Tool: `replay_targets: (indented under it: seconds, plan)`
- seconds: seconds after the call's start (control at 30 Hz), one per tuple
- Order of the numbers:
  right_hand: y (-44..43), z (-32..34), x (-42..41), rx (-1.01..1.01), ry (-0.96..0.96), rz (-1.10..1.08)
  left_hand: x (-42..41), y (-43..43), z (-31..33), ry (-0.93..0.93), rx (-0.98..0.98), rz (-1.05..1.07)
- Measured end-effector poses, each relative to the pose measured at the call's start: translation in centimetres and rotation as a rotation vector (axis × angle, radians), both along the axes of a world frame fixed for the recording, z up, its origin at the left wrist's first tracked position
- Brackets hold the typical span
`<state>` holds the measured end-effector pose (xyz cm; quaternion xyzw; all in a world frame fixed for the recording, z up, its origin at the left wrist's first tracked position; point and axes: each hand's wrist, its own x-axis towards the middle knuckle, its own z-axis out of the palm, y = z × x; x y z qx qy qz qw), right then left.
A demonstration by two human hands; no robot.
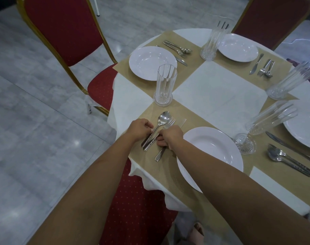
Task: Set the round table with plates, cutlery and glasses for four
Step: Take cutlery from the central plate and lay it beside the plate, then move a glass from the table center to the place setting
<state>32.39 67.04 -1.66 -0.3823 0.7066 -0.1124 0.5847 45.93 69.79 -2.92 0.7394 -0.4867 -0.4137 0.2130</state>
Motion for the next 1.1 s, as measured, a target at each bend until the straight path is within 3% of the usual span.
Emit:
replay_targets:
  seconds: [0.13,0.3,0.57,0.73,0.87,1.1]
  plan:
    - [0.1,1.2,-0.9,-0.053,-0.004,0.026,-0.6,0.6,0.2,-0.020,-0.022,0.017]
    - [-0.2,3.3,-2.8,-0.108,-0.046,-0.090,-1.8,2.6,0.9,-0.207,-0.136,0.121]
    - [0.2,4.8,-8.9,-0.418,0.055,-0.149,-7.5,8.2,1.0,-0.520,-0.377,0.062]
    - [1.1,5.2,-14.2,-0.543,0.200,-0.163,-11.3,11.1,0.4,-0.640,-0.299,-0.026]
    - [1.9,5.7,-18.9,-0.597,0.288,-0.208,-14.0,12.9,-0.3,-0.649,-0.157,0.043]
    - [0.8,6.1,-27.0,-0.592,0.241,-0.365,-17.9,15.8,-1.0,-0.613,-0.039,0.138]
